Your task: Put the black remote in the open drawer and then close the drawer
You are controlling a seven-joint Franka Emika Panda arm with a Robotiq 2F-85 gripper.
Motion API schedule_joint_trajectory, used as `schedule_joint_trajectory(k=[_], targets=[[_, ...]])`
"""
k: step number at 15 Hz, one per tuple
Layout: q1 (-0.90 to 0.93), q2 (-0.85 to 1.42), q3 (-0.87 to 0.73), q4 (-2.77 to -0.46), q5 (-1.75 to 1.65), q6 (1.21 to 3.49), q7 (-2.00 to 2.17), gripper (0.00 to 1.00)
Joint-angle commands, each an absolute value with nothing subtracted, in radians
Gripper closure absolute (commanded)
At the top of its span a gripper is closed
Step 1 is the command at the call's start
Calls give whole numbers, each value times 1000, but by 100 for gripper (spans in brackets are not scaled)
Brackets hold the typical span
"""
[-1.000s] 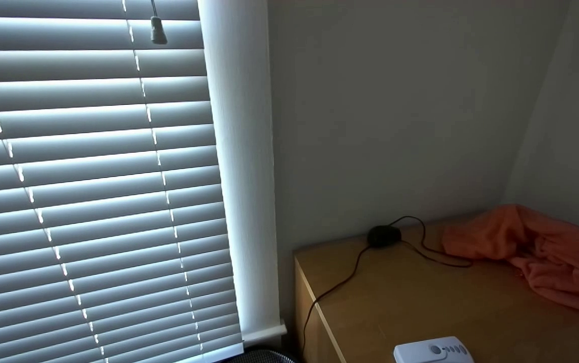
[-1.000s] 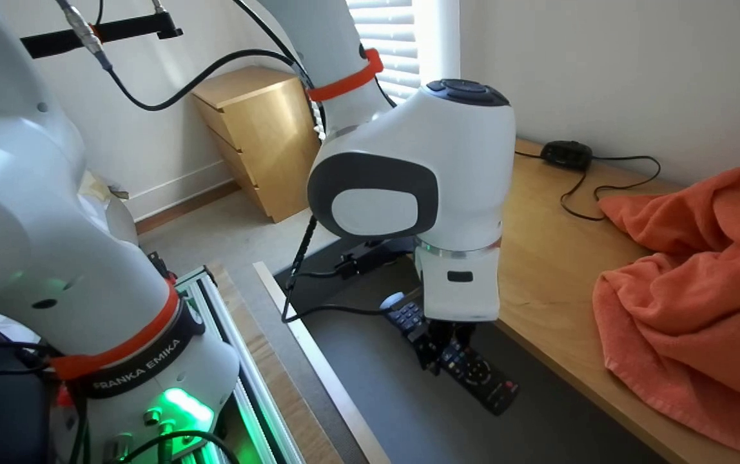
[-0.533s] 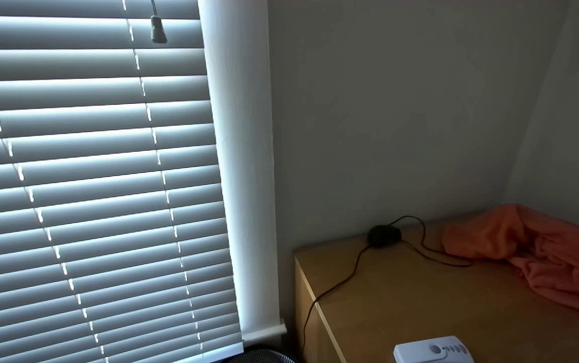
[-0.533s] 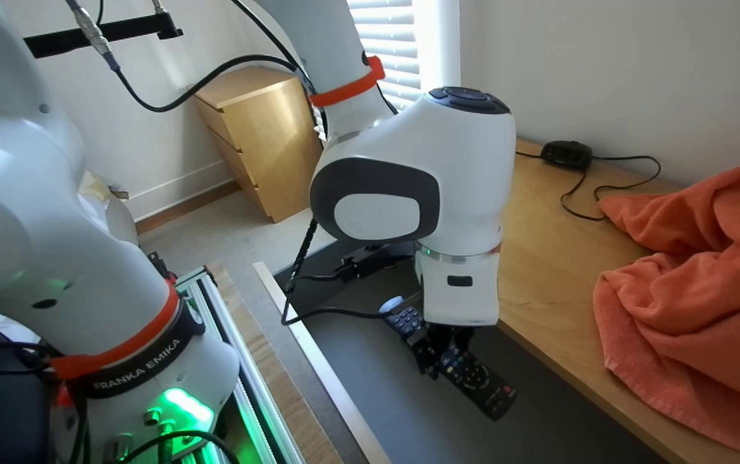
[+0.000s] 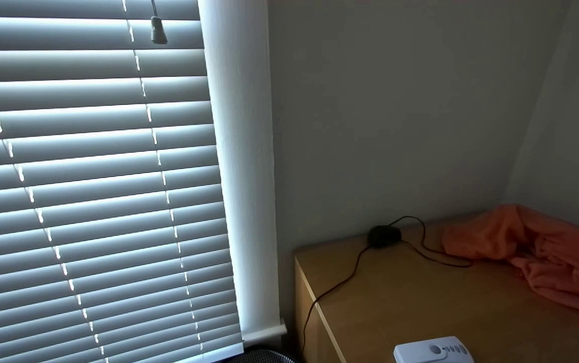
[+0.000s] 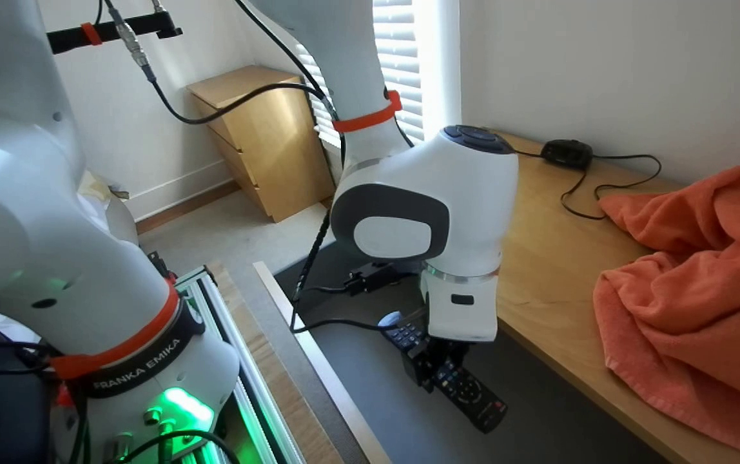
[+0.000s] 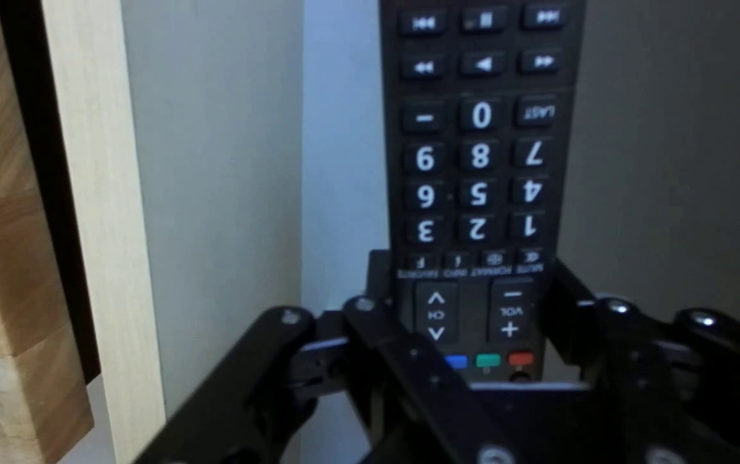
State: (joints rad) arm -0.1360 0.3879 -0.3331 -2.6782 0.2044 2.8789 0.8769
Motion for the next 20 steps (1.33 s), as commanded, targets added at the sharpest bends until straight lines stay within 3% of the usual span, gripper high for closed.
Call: schedule_joint_trajectory(k=[1, 10, 20], targets=[[-160, 480, -283, -2647, 270, 2954, 839, 69], [-344, 651, -117, -2589, 392, 3100, 685, 69], [-467, 805, -40, -2494, 424, 3165, 619, 69]])
